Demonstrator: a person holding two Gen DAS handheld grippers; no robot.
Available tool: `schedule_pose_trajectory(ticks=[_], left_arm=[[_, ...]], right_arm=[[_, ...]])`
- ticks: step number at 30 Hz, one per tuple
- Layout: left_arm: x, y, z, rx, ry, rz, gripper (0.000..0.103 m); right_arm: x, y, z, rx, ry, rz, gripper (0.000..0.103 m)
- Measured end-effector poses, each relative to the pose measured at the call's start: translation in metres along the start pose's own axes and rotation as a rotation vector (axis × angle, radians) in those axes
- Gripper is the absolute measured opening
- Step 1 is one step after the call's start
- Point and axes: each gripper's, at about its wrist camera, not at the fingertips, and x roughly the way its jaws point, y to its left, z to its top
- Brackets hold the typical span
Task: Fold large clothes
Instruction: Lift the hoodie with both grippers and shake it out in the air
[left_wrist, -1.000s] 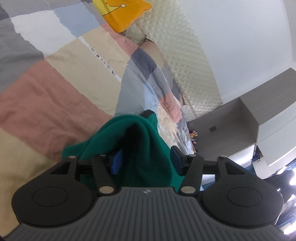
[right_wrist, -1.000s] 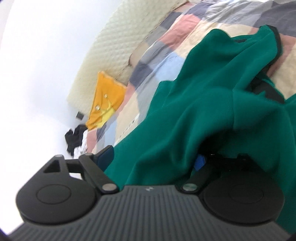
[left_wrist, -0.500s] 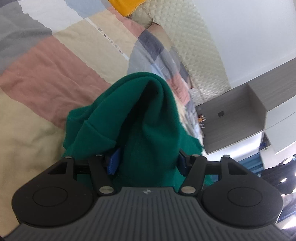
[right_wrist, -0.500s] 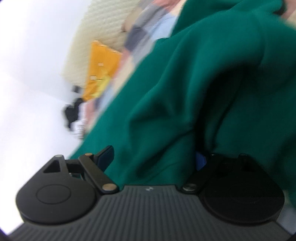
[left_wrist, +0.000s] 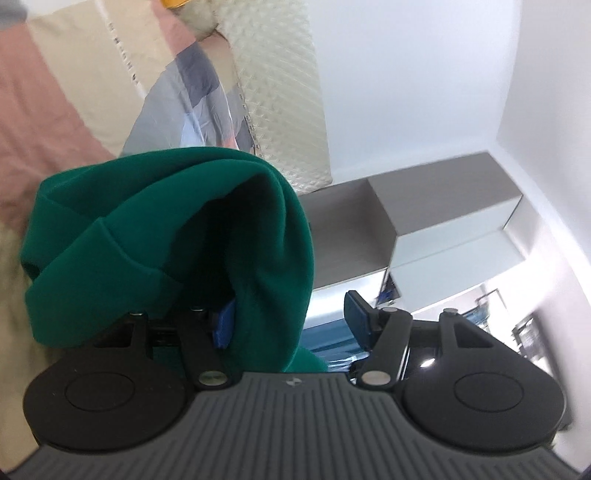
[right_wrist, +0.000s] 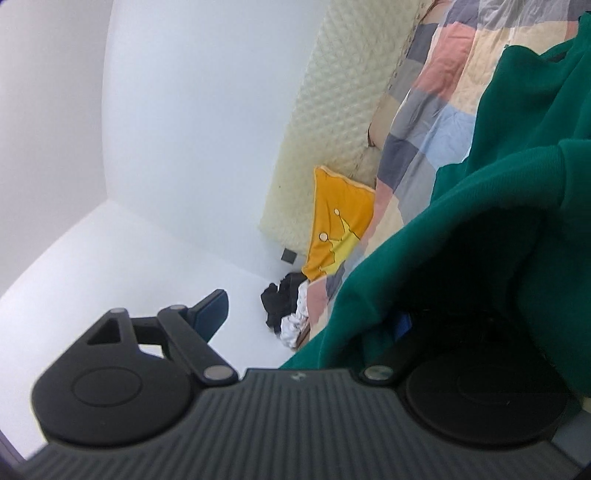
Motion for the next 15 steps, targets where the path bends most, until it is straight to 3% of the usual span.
schedule_pose_trajectory(ticks=[4, 7, 10, 12, 13, 14, 15], left_arm=[[0.011, 0.001, -0.004, 0.058, 0.008, 0.133, 0.065], [0.018, 0.014, -0.004, 0.053, -0.009, 0.240, 0.064], [0.023, 0.029, 0.000, -0.001, -0.030, 0.257, 0.061], [0.025, 0.033, 0.002, -0.007, -0.038, 0.275, 0.040], [0.025, 0.034, 0.002, -0.006, -0.041, 0.288, 0.033], [0.024, 0.036, 0.002, -0.002, -0.048, 0.305, 0.019], [0.026, 0.036, 0.003, 0.002, -0.057, 0.315, 0.013]], right_arm=[[-0.001, -0.003, -0.008, -0.012, 0.018, -0.070, 0.088], [0.006, -0.005, -0.011, -0.053, 0.033, -0.195, 0.077], [0.011, -0.017, -0.016, -0.052, 0.048, -0.334, 0.063], [0.016, -0.025, -0.019, -0.037, 0.063, -0.391, 0.042], [0.020, -0.031, -0.020, -0.033, 0.068, -0.412, 0.037], [0.022, -0.032, -0.020, -0.032, 0.072, -0.426, 0.023], [0.023, -0.030, -0.021, -0.045, 0.072, -0.430, 0.017]])
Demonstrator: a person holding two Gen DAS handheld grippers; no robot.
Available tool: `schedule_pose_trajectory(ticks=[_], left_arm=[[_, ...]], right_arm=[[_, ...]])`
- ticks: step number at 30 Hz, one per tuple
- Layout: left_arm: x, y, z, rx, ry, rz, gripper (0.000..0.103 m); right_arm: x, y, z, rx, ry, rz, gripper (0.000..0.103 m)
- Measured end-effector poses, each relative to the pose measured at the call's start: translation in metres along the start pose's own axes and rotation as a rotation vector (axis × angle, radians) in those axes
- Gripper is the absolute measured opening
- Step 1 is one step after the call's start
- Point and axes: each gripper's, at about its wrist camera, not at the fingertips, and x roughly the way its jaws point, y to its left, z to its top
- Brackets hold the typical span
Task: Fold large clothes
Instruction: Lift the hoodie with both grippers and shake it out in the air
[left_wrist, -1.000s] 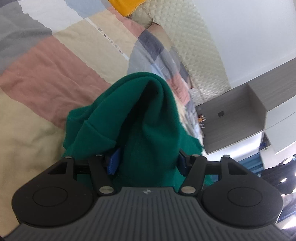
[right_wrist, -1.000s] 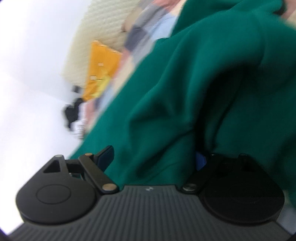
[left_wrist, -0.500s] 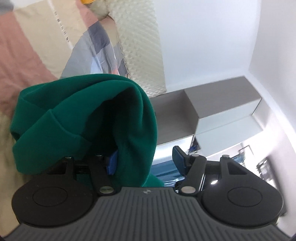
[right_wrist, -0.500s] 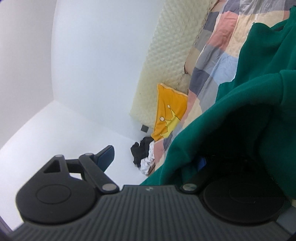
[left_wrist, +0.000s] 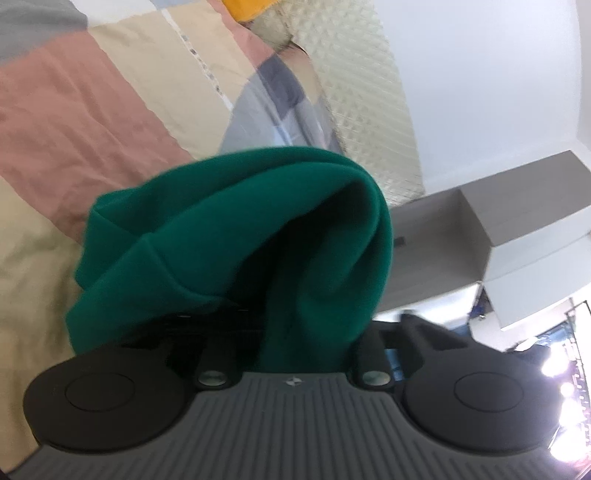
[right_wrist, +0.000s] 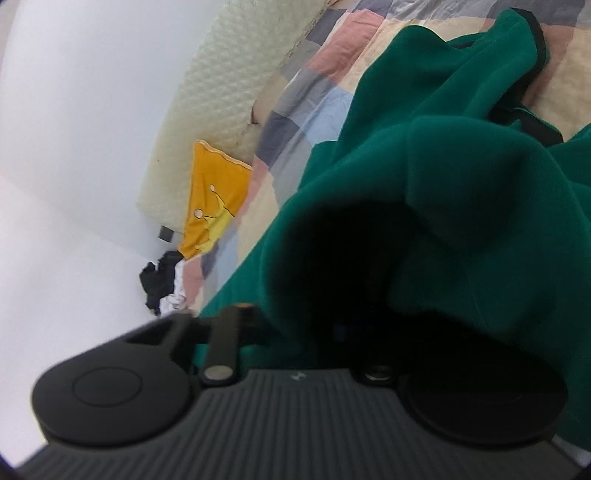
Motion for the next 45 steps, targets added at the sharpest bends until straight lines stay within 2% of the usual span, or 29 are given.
schedule_pose_trajectory(ticks=[3, 6, 8, 9, 13, 18, 27, 33, 36, 39, 41, 45], left_arm=[[-0.008, -0.007, 0.003, 0.024, -0.039, -0.014, 0.007], [-0.031, -0.031, 0.004, 0.083, -0.091, -0.080, 0.005], [-0.052, -0.053, 0.007, 0.115, -0.121, -0.149, 0.005], [-0.060, -0.066, 0.010, 0.136, -0.122, -0.147, 0.004], [-0.088, -0.127, 0.028, 0.182, -0.153, -0.144, 0.004], [-0.118, -0.205, 0.038, 0.256, -0.205, -0.172, 0.004], [-0.191, -0.360, 0.039, 0.456, -0.374, -0.230, 0.004], [-0.253, -0.459, 0.048, 0.582, -0.491, -0.199, 0.004], [-0.279, -0.496, 0.053, 0.658, -0.536, -0.152, 0.005], [-0.292, -0.512, 0.063, 0.687, -0.550, -0.123, 0.005], [-0.287, -0.510, 0.071, 0.713, -0.560, -0.084, 0.005], [-0.243, -0.476, 0.105, 0.705, -0.530, 0.009, 0.005]], right_arm=[[-0.006, 0.014, 0.000, -0.048, -0.042, 0.029, 0.013], [-0.025, 0.039, 0.005, -0.075, -0.103, 0.115, 0.012], [-0.043, 0.057, 0.011, -0.097, -0.140, 0.161, 0.011], [-0.051, 0.069, 0.017, -0.109, -0.147, 0.178, 0.011], [-0.089, 0.128, 0.043, -0.223, -0.177, 0.213, 0.011], [-0.144, 0.197, 0.072, -0.348, -0.258, 0.257, 0.011], [-0.237, 0.300, 0.103, -0.490, -0.400, 0.344, 0.010], [-0.285, 0.366, 0.102, -0.565, -0.457, 0.402, 0.010], [-0.295, 0.392, 0.099, -0.589, -0.478, 0.437, 0.010], [-0.288, 0.412, 0.102, -0.613, -0.488, 0.436, 0.010], [-0.273, 0.418, 0.104, -0.632, -0.491, 0.424, 0.010], [-0.213, 0.406, 0.111, -0.617, -0.441, 0.362, 0.010]])
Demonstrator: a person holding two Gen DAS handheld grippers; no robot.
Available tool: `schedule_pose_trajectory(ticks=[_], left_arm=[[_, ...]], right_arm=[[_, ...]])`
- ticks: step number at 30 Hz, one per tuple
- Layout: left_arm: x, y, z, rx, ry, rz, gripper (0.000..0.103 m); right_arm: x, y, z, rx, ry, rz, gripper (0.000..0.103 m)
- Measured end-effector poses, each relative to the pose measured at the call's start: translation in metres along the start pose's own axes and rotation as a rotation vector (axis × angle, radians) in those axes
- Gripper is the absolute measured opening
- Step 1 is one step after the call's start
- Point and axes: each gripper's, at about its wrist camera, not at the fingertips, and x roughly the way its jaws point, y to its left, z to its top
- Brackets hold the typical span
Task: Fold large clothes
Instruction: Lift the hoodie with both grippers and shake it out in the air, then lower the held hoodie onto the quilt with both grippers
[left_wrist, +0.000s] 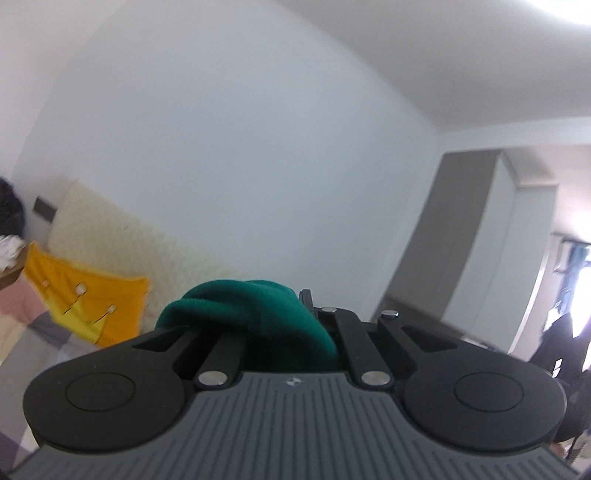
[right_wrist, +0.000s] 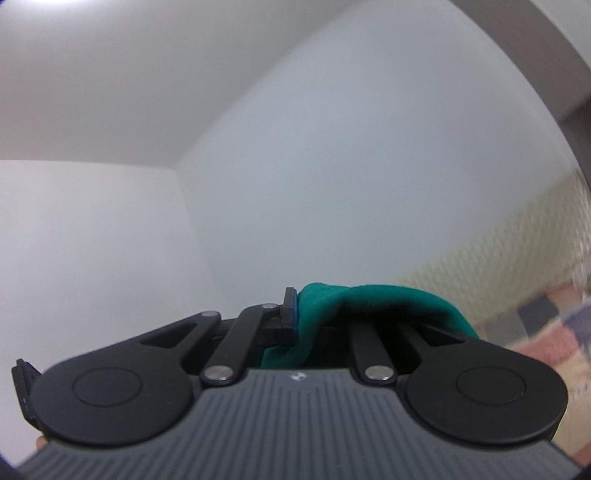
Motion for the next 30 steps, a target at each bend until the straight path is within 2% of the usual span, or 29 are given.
schedule_pose_trajectory(ticks=[4, 9, 12, 16, 18, 21, 26, 30], left_arm=[[0.067, 0.078, -0.051, -0.053, 0.090, 0.061, 0.005], [0.168, 0.186, -0.135, -0.119, 0.200, 0.115, 0.005], [0.250, 0.258, -0.189, -0.155, 0.294, 0.174, 0.005], [0.380, 0.356, -0.264, -0.189, 0.411, 0.236, 0.005], [0.431, 0.398, -0.299, -0.190, 0.464, 0.253, 0.005], [0.501, 0.463, -0.346, -0.195, 0.530, 0.271, 0.005], [0.554, 0.510, -0.395, -0.202, 0.673, 0.322, 0.006], [0.566, 0.527, -0.418, -0.219, 0.755, 0.364, 0.010]], right_arm=[[0.063, -0.059, -0.054, 0.044, 0.093, -0.052, 0.010], [0.150, -0.153, -0.136, 0.095, 0.196, -0.136, 0.010], [0.217, -0.223, -0.188, 0.121, 0.272, -0.215, 0.010], [0.283, -0.282, -0.262, 0.150, 0.351, -0.319, 0.010], [0.320, -0.321, -0.299, 0.144, 0.393, -0.362, 0.010], [0.351, -0.356, -0.335, 0.162, 0.435, -0.404, 0.010], [0.398, -0.410, -0.379, 0.187, 0.553, -0.475, 0.010], [0.410, -0.433, -0.412, 0.196, 0.654, -0.522, 0.010]])
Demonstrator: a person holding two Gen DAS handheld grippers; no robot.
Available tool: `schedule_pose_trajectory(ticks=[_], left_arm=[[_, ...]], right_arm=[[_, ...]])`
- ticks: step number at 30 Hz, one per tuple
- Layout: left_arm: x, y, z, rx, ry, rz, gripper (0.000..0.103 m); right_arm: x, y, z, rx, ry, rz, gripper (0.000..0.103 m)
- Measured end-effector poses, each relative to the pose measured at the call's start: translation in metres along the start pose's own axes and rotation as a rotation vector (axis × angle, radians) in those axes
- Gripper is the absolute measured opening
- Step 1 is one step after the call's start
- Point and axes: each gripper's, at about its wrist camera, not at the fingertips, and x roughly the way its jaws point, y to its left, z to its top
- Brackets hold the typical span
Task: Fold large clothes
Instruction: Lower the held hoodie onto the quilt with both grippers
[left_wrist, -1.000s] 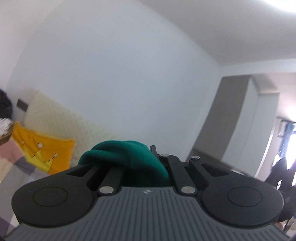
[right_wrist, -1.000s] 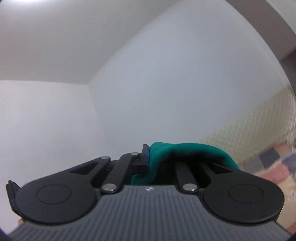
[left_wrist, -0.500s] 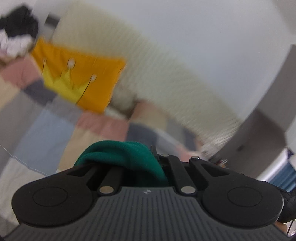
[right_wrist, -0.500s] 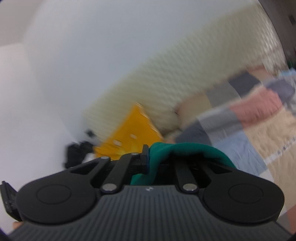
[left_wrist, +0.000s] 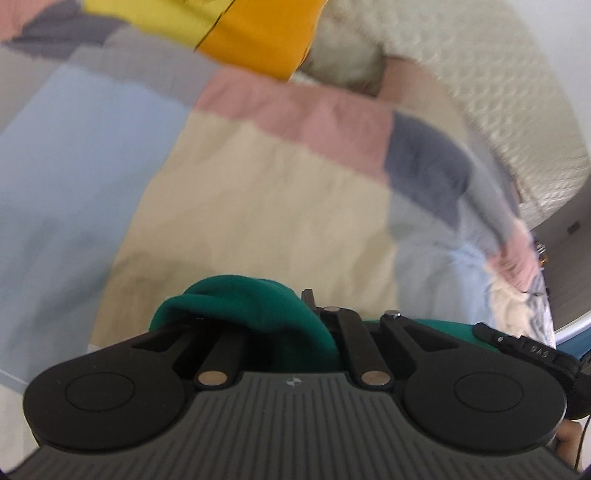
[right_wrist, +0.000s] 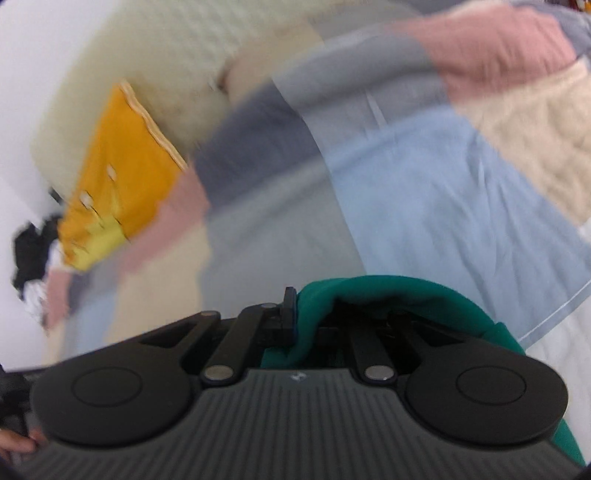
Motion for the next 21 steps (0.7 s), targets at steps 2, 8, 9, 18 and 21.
schedule_pose_trajectory(ticks=[2, 8, 9, 18, 21], left_arm=[[0.008, 0.005, -0.001, -0.004, 0.020, 0.000, 0.010], [-0.022, -0.011, -0.007, 0.036, 0.010, 0.003, 0.010], [-0.026, -0.015, -0.006, 0.048, 0.009, 0.009, 0.013], [-0.108, -0.052, -0.026, 0.093, -0.035, 0.012, 0.060], [-0.150, -0.065, -0.044, 0.114, -0.064, 0.035, 0.061]], right_arm=[[0.013, -0.004, -0.001, -0.001, 0.018, -0.003, 0.010], [0.008, 0.002, 0.000, -0.010, 0.038, -0.007, 0.012], [0.010, 0.001, 0.001, -0.012, 0.043, -0.008, 0.014], [-0.051, 0.033, -0.012, -0.078, 0.050, -0.001, 0.075], [-0.087, 0.041, -0.024, -0.096, 0.032, 0.006, 0.075]])
